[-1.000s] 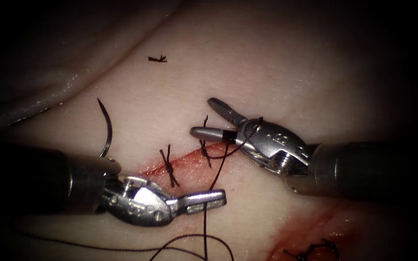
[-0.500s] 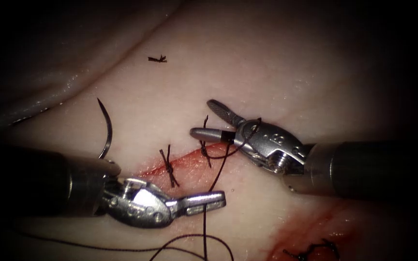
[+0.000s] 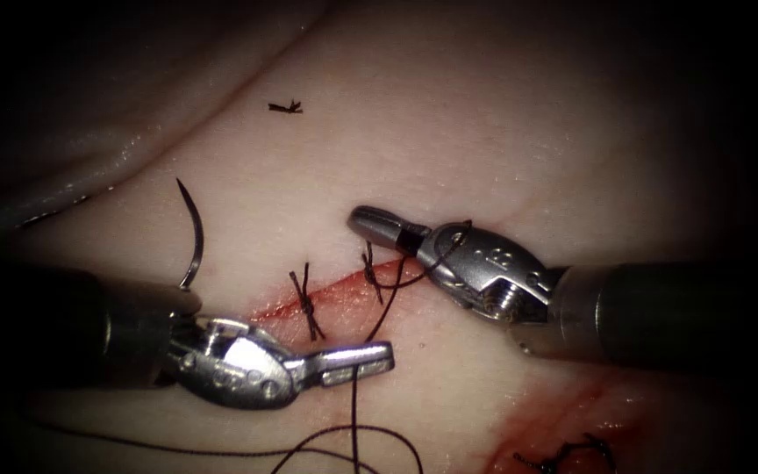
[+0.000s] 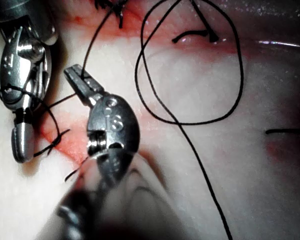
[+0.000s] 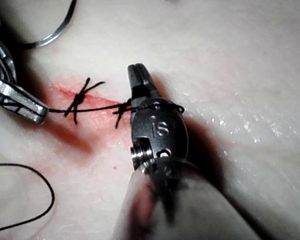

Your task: Wound Closure

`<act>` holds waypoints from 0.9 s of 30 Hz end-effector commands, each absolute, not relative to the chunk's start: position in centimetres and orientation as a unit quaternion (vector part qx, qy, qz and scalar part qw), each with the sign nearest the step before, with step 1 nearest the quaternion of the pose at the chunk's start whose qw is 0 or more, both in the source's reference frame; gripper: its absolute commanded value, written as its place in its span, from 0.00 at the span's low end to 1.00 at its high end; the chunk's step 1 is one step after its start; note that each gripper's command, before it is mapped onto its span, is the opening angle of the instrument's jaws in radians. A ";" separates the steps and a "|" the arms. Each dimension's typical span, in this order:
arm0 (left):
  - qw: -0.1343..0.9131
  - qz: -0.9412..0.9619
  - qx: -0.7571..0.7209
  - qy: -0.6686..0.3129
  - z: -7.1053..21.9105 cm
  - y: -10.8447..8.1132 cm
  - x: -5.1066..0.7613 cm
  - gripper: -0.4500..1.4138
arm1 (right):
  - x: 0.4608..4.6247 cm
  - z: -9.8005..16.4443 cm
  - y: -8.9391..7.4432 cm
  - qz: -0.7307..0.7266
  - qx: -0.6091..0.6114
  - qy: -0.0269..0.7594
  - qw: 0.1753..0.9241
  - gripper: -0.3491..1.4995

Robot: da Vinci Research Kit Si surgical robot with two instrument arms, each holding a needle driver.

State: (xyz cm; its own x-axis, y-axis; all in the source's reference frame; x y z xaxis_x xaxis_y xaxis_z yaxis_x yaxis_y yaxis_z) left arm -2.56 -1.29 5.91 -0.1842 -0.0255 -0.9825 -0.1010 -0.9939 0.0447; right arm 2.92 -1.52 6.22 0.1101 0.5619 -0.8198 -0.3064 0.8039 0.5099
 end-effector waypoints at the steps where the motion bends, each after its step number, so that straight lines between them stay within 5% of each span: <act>1: 0.028 0.769 -0.637 0.048 6.0 -1.3 -2.60 0.00 | 3.00 6.2 -1.6 0.292 0.107 0.600 0.737 0.00; 27: 0.145 0.818 -0.555 0.041 6.1 -0.1 -0.90 0.00 | 2.75 6.1 -1.9 0.243 0.060 0.632 0.733 0.00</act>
